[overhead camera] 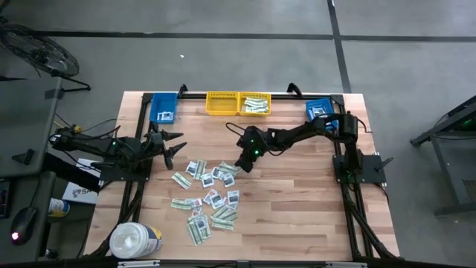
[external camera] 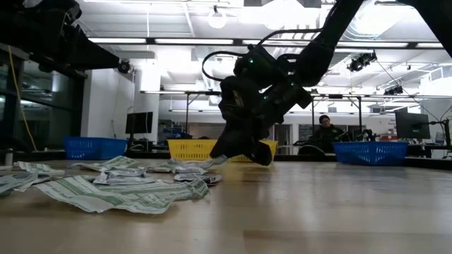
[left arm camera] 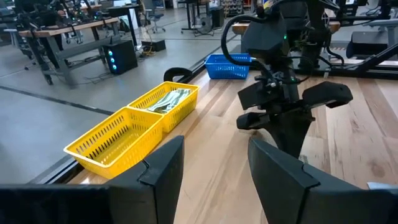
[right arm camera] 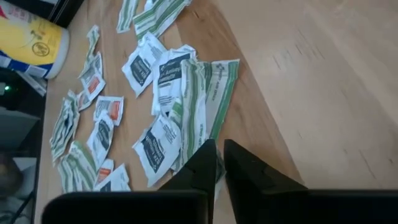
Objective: Pick & Place First Aid Supplies
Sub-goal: Put the green bandage pack into the right yellow bin
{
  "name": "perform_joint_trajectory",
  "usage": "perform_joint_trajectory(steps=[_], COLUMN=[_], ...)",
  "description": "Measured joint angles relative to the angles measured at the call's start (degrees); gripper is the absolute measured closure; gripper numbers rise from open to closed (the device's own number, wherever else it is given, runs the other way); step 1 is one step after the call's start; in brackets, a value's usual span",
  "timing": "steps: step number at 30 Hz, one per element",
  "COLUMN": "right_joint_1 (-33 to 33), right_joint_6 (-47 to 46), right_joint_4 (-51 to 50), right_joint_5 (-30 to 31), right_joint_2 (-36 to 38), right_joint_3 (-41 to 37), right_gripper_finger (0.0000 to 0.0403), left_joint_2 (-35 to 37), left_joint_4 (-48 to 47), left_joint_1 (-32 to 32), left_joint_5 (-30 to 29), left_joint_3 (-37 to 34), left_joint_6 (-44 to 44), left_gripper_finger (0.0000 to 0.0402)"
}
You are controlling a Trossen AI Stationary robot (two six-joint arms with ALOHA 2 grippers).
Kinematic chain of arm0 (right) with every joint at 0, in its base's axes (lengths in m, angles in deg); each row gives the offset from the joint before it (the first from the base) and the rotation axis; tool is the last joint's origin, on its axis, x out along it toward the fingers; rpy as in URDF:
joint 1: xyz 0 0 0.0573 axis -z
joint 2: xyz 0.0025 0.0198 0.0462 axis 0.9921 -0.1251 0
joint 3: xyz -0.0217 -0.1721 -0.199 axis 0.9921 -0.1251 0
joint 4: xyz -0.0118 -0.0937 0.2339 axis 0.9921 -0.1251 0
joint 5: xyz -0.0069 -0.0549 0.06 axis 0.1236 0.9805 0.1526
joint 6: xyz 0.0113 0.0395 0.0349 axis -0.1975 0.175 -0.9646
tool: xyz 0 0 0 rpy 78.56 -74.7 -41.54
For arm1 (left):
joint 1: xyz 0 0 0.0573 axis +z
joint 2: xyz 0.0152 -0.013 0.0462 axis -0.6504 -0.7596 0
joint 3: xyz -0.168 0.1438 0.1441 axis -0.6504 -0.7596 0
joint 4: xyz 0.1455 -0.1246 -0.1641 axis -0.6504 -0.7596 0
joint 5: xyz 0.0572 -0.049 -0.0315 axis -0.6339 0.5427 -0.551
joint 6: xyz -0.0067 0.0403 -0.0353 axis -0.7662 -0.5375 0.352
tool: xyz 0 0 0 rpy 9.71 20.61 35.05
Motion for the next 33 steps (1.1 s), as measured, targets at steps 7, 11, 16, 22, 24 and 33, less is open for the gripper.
perform_joint_trajectory(steps=[7, 11, 16, 22, 24, 33], right_joint_1=[-0.06, -0.06, -0.06, -0.01, 0.09, 0.03], right_joint_6=[2.10, 2.96, 4.58, 8.37, 9.99, 16.80], right_joint_4=[-3.16, -4.47, -4.63, -8.16, -9.94, -18.40], right_joint_5=[-0.74, -0.78, -0.52, 4.07, 6.17, 19.41], right_joint_2=[0.07, 0.11, 0.54, 4.65, 6.80, 15.32], right_joint_3=[0.02, 0.11, 0.11, 0.11, 0.11, 0.11], right_gripper_finger=[0.0382, 0.0390, 0.0401, 0.0402, 0.0402, 0.0402], left_joint_2=[0.00, 0.00, 0.00, 0.02, 0.02, 0.02], left_joint_4=[-0.02, 0.00, 0.00, 0.09, 0.14, 0.26], left_joint_1=[0.00, -0.02, 0.00, -0.01, 0.00, -0.02], left_joint_5=[0.02, 0.02, -0.03, -0.04, -0.05, -0.07], left_joint_3=[0.02, 0.02, 0.02, 0.02, 0.02, 0.02], left_joint_6=[0.00, 0.00, 0.00, 0.00, 0.00, -0.15], left_gripper_finger=[0.0225, 0.0225, 0.0225, 0.0225, 0.0225, 0.0225])
